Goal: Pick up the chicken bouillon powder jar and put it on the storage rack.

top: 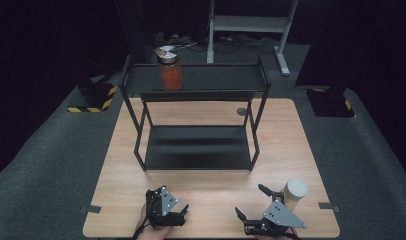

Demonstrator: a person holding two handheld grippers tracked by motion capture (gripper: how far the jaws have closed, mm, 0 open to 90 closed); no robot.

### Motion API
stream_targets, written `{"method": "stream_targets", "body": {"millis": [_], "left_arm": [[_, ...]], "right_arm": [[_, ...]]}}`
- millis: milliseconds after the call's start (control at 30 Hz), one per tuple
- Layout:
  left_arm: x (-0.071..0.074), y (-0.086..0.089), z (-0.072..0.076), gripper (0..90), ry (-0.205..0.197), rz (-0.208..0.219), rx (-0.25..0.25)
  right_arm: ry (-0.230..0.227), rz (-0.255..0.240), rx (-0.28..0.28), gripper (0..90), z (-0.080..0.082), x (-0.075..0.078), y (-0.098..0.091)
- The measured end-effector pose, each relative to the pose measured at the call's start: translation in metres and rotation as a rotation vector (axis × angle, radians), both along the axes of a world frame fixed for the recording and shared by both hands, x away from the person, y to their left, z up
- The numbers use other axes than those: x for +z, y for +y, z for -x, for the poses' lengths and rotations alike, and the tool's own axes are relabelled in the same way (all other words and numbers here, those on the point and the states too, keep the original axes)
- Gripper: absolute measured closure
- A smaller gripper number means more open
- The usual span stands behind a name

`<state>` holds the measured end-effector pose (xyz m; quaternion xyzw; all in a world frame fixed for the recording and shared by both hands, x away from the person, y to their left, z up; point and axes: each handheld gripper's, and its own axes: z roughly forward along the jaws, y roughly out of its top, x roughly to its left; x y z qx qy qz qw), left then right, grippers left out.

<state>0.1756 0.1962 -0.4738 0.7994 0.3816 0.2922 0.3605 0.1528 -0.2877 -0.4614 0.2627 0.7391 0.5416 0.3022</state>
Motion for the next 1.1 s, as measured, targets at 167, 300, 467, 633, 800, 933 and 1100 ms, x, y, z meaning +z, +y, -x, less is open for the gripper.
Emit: {"method": "stream_targets", "body": {"millis": [167, 300, 467, 633, 800, 933, 1100], "left_arm": [[0.000, 0.000, 0.000, 1.0, -0.002, -0.006, -0.006], [-0.001, -0.002, 0.002, 1.0, -0.011, -0.017, -0.015], [-0.001, -0.001, 0.002, 1.0, -0.011, -0.014, -0.017], [0.000, -0.002, 0.001, 1.0, -0.009, -0.017, -0.017], [0.000, -0.002, 0.001, 1.0, -0.010, -0.022, -0.021], [0.000, -0.001, 0.001, 1.0, -0.009, -0.017, -0.021], [0.000, -0.001, 0.000, 1.0, -0.006, -0.018, -0.024]], "right_arm": [[-0.026, 0.004, -0.012, 0.0, 0.006, 0.007, -0.002], [-0.034, -0.008, -0.021, 0.0, 0.008, 0.011, -0.007], [-0.037, -0.025, -0.029, 0.0, 0.010, 0.014, -0.014], [-0.049, -0.023, -0.041, 0.0, 0.013, 0.018, -0.022], [-0.060, -0.019, -0.058, 0.0, 0.015, 0.021, -0.030], [-0.062, -0.031, -0.077, 0.0, 0.016, 0.021, -0.037], [-0.068, -0.035, -0.109, 0.0, 0.019, 0.022, -0.044]]}}
